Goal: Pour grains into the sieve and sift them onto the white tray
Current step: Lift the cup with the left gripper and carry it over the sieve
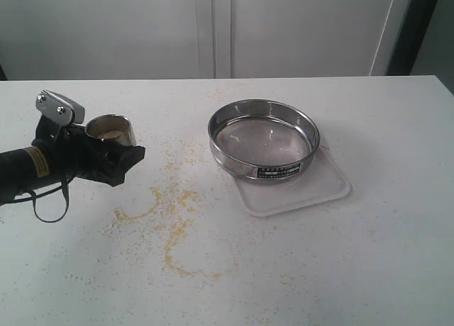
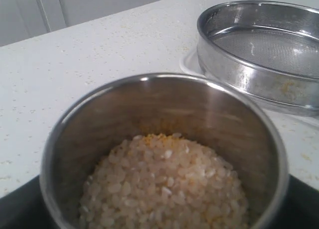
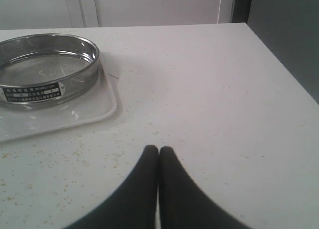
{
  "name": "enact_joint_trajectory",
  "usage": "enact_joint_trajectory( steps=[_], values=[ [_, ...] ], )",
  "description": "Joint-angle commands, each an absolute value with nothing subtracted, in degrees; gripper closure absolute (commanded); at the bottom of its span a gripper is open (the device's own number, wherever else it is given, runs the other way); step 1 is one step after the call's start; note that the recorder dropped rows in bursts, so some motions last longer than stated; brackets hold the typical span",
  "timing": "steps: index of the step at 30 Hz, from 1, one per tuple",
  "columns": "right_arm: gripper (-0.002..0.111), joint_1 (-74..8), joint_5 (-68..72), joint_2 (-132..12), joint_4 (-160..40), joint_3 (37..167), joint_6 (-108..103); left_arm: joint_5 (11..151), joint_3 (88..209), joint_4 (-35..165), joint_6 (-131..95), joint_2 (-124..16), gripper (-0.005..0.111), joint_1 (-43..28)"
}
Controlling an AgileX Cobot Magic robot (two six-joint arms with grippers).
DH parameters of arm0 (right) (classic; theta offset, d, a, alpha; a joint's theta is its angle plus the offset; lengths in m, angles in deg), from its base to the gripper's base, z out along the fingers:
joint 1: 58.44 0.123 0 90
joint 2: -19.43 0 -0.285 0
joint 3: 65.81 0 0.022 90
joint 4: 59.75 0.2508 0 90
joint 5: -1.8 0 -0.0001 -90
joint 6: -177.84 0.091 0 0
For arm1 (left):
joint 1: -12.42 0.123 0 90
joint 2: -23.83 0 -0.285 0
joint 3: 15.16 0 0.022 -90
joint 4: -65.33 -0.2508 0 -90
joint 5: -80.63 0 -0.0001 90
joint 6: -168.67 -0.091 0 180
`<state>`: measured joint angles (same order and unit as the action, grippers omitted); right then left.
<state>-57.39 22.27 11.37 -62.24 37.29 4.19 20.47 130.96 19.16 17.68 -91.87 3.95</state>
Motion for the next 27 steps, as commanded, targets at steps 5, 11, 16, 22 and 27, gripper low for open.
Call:
enact_joint_trajectory(
  steps=[5, 11, 16, 22, 27],
  values=[
    [0.108, -57.7, 21.4, 11.6, -62.6, 37.0, 4.1, 31.3, 136.7, 15.4, 30.2, -87.5, 0.107, 3.7],
    [0.108, -57.7, 21.4, 11.6, -62.6, 37.0, 4.1, 39.5, 143.1, 11.3, 36.2, -87.3, 0.107, 0.6],
    [0.108, -57.7, 21.4, 11.6, -62.6, 37.0, 4.1, 50.2, 149.3, 11.3, 36.1, -87.3, 0.107, -4.5],
    [0.108, -57.7, 21.4, 11.6, -62.6, 37.0, 4.1, 55.9, 159.0, 11.1, 34.9, -87.4, 0.107, -7.9],
    [0.108, -57.7, 21.4, 11.6, -62.6, 37.0, 4.1, 61.8, 163.4, 5.5, 34.9, -87.4, 0.107, -8.9]
  ],
)
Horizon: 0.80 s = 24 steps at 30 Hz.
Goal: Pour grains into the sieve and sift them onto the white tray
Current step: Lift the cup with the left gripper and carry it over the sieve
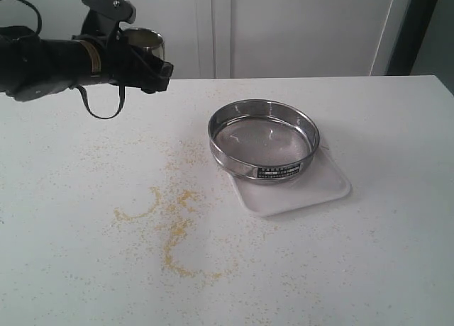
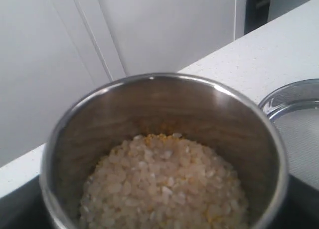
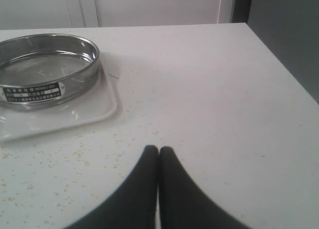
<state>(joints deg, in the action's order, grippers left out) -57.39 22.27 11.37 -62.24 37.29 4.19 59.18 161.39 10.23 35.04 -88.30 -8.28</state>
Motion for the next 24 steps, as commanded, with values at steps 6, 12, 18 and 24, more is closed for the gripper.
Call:
enact_joint_trajectory(
  steps=[6, 12, 18, 24],
  values=[
    [0.108, -57.7, 21.4, 11.6, -62.6, 37.0, 4.1, 62.9, 167.2, -0.5, 34.9, -89.0, 0.107, -10.0],
    [0.108, -57.7, 21.4, 11.6, -62.6, 37.0, 4.1, 63.7, 173.3, -1.6, 34.9, -95.6, 0.107, -13.5],
    [0.108, -57.7, 21.4, 11.6, -62.6, 37.0, 4.1, 65.8, 177.0, -3.1, 32.9, -99.2, 0.107, -16.4],
    [0.108, -57.7, 21.4, 11.6, -62.6, 37.0, 4.1, 72.5, 179.8, -3.3, 28.8, -101.2, 0.107, -19.1]
  ],
)
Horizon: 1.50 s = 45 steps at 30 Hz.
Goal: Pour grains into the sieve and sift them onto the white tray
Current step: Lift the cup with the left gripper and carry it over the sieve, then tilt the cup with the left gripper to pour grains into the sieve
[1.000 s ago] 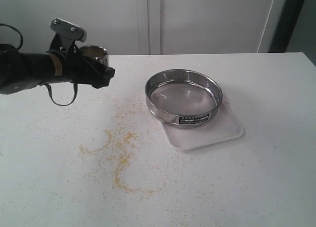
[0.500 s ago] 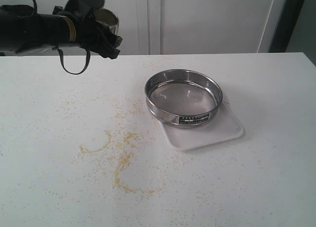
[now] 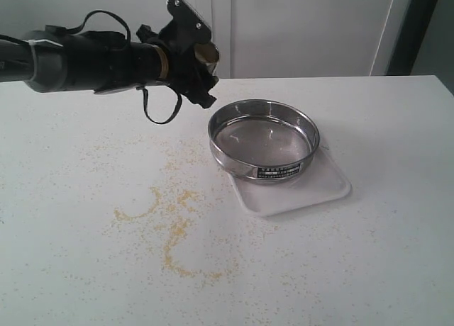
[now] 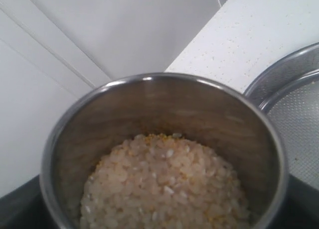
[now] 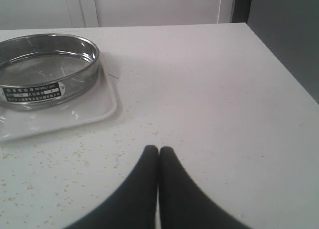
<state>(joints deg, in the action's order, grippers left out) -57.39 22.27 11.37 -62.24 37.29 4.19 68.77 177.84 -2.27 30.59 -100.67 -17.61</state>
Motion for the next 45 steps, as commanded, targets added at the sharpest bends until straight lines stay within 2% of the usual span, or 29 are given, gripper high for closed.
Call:
enact_joint_trajectory(
  steps=[1, 16, 26, 37, 45],
  values=[
    [0.108, -57.7, 21.4, 11.6, -62.6, 37.0, 4.1, 72.7, 180.3, -3.3, 28.8, -101.3, 0.107, -19.5],
    [0.108, -57.7, 21.4, 11.6, -62.6, 37.0, 4.1, 73.4, 180.8, -4.1, 11.3, -103.7, 0.107, -22.7],
    [0.108, -57.7, 21.4, 11.6, -62.6, 37.0, 4.1, 76.2, 187.0, -4.1, 10.3, -107.6, 0.107, -23.9],
    [0.108, -57.7, 21.4, 11.6, -62.6, 37.0, 4.1, 79.6, 188.0, -4.2, -4.7, -110.2, 0.107, -26.4],
    [0.108, -57.7, 21.4, 11.6, -62.6, 37.0, 4.1, 82.3, 192.4, -4.2, -6.9, -112.9, 0.107, -28.2]
  ],
)
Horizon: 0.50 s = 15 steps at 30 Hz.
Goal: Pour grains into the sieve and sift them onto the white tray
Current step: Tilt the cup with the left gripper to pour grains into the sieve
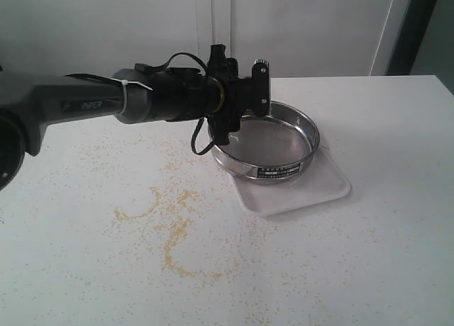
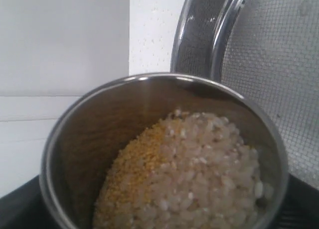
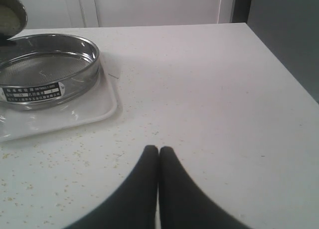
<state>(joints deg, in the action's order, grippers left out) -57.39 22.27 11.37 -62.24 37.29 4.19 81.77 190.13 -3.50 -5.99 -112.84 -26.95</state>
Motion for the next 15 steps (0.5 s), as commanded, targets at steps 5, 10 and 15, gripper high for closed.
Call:
enact_joint_trajectory(
  steps=[5, 10, 15],
  values=[
    [0.108, -57.7, 21.4, 11.6, -62.6, 37.0, 4.1, 86.2, 193.4, -4.6, -11.7, -113.3, 0.107, -29.1],
    [0.108, -57.7, 21.4, 11.6, -62.6, 37.0, 4.1, 88.0, 193.4, -5.6, -13.7, -113.3, 0.107, -29.6],
    [0.108, -57.7, 21.4, 11.6, -62.6, 37.0, 4.1, 89.3, 193.4, -6.3, -17.1, -113.3, 0.107, -30.9]
  ],
)
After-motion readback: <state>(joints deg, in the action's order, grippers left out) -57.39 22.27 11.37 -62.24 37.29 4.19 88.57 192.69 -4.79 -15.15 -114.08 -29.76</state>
